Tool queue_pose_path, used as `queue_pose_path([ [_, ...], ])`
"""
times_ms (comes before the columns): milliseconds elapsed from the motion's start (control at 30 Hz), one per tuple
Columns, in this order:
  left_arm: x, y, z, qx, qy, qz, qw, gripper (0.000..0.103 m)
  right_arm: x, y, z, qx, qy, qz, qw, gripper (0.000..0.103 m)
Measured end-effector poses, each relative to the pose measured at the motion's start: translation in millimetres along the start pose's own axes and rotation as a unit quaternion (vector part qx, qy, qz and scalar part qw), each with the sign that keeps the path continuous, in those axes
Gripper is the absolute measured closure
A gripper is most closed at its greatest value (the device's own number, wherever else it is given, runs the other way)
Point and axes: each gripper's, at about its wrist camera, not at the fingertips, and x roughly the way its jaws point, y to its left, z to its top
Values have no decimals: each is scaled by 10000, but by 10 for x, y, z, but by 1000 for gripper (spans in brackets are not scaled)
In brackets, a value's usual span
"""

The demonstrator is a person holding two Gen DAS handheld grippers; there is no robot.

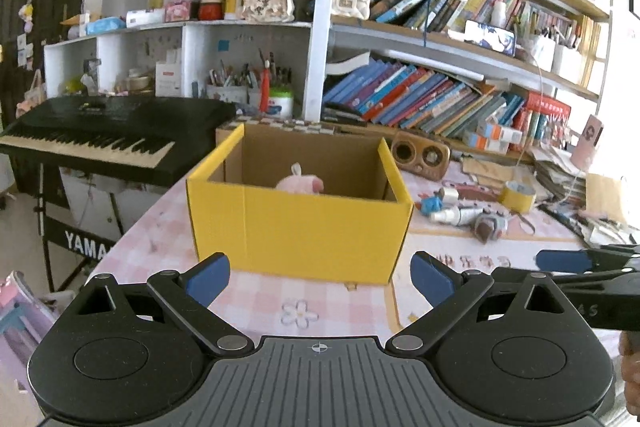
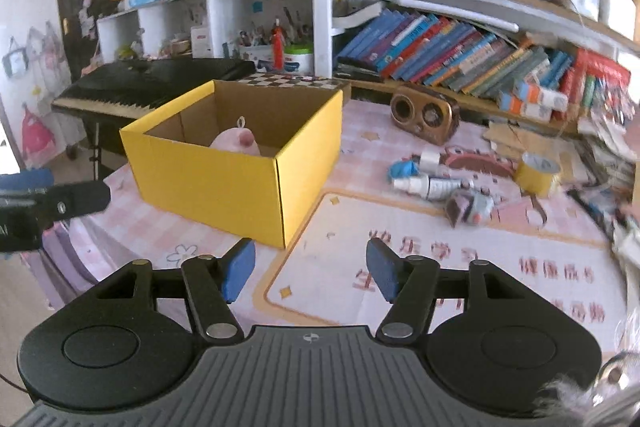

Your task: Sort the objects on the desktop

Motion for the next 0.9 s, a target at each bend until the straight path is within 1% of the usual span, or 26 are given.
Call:
queue_pose_path([
  [100,-43,-70,-93,33,66,50,10000,4,-89,8,-95,127,-39,-62,9999,41],
  [267,-96,-167,-186,162,139,-64,9998,4,-177,41,-234,87,-6,-215,9997,36],
  [433,-99,-256,-221,262,222,-243,9991,4,-205,12,-354,145,236,-316,9991,33],
  [500,-98,-299,-228,313,241,-322,9987,4,-233,0,-387,174,255,-369,9988,30],
  [733,-36,-454,-222,551,322,-620,9960,4,-313,-114,-455,369,247,-684,9967,27],
  [900,38,-573,-220,737,430,-820,9930,4,-323,-211,-477,524,300,-860,9945,26],
])
